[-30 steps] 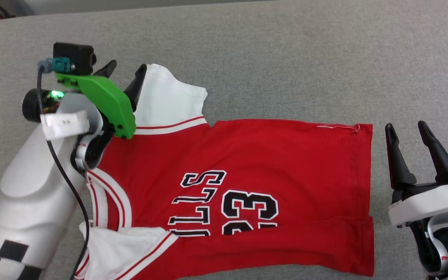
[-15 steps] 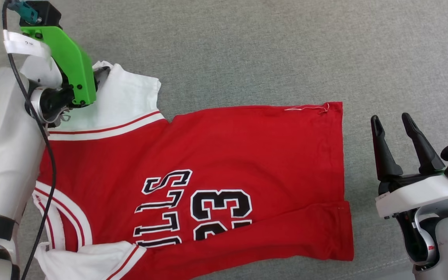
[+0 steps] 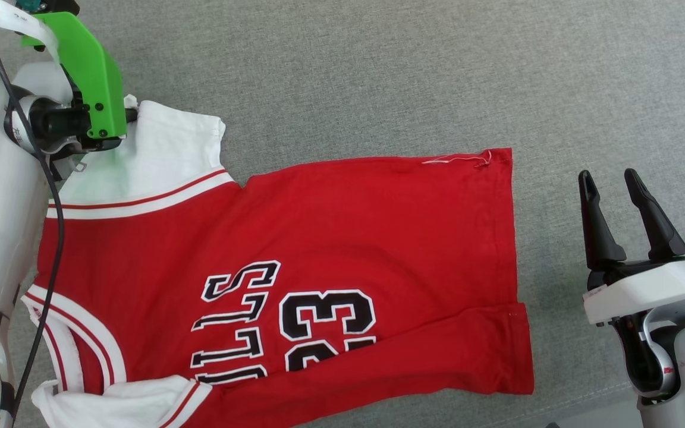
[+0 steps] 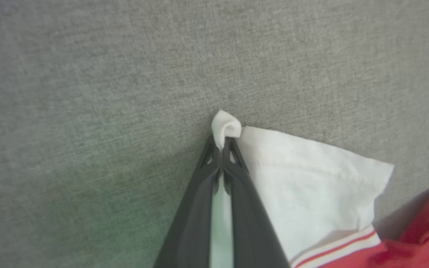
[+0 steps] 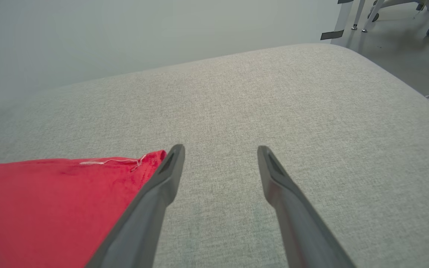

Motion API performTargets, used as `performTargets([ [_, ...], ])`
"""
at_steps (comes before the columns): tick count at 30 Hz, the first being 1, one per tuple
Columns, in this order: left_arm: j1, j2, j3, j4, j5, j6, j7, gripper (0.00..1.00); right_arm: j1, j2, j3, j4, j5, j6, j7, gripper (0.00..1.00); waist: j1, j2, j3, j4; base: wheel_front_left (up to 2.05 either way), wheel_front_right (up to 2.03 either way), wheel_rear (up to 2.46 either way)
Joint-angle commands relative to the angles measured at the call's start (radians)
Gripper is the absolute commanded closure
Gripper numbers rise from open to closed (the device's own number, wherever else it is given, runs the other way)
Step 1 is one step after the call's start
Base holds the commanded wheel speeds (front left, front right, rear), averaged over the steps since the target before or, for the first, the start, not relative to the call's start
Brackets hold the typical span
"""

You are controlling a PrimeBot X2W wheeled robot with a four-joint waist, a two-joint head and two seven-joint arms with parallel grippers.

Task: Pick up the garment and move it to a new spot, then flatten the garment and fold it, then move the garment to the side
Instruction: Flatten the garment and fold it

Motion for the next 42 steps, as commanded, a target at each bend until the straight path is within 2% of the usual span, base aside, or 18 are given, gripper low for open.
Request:
performTargets([
  [1,0.105,-0.037,-0.032,0.030,-0.008,0.005,0.004,1.00,-0.023,-0.007,0.001,0.004,0.019,0.000,0.003,0.00,0.0001,-0.0001,-0.002,0.004,0.00,0.00,0.00],
  [5,0.098,-0.035,-0.023,0.016,-0.002,0.014,-0.046,1.00,-0.047,-0.038,0.010,0.029,0.078,0.000,0.037,0.00,0.0001,-0.0001,-0.022,0.015,0.00,0.00,0.00],
  [9,0.083,-0.027,-0.017,-0.004,0.010,0.020,-0.095,1.00,-0.081,-0.097,0.030,0.084,0.145,0.000,0.101,0.00,0.0001,-0.0001,-0.051,0.033,0.00,0.00,0.00],
  [18,0.070,-0.030,0.012,-0.088,-0.001,-0.005,-0.204,1.00,-0.173,-0.256,0.150,0.165,0.299,0.000,0.366,0.00,0.0001,-0.0001,-0.097,0.098,0.00,0.00,0.00],
  [24,0.073,-0.041,0.011,-0.159,-0.005,-0.013,-0.232,1.00,-0.250,-0.326,0.237,0.174,0.346,0.000,0.523,0.00,0.0001,-0.0001,-0.089,0.154,0.00,0.00,0.00],
  [33,0.078,-0.066,0.001,-0.241,-0.007,-0.018,-0.257,1.00,-0.384,-0.365,0.392,0.279,0.351,0.000,0.705,0.00,0.0001,-0.0001,-0.056,0.219,0.00,0.00,0.00],
  [38,0.096,-0.068,-0.005,-0.260,-0.014,-0.028,-0.266,1.00,-0.392,-0.353,0.453,0.363,0.382,0.000,0.821,0.00,0.0001,-0.0001,-0.059,0.233,0.00,0.00,0.00],
  [39,0.098,-0.066,-0.004,-0.263,-0.015,-0.029,-0.268,1.00,-0.392,-0.349,0.456,0.377,0.393,0.000,0.839,0.53,0.0001,-0.0001,-0.059,0.236,0.00,0.00,0.00],
  [40,0.100,-0.065,-0.004,-0.264,-0.016,-0.030,-0.271,1.00,-0.392,-0.348,0.460,0.386,0.397,0.000,0.852,0.69,0.0001,-0.0001,-0.059,0.237,0.00,0.00,0.00],
  [41,0.101,-0.063,-0.003,-0.266,-0.016,-0.031,-0.276,1.00,-0.395,-0.349,0.464,0.392,0.400,0.000,0.861,1.00,0.0001,-0.0001,-0.060,0.239,0.00,0.00,0.00],
  [42,0.103,-0.062,-0.002,-0.267,-0.016,-0.032,-0.281,1.00,-0.397,-0.348,0.463,0.397,0.405,0.000,0.863,1.00,0.0001,-0.0001,-0.060,0.240,0.00,0.00,0.00],
])
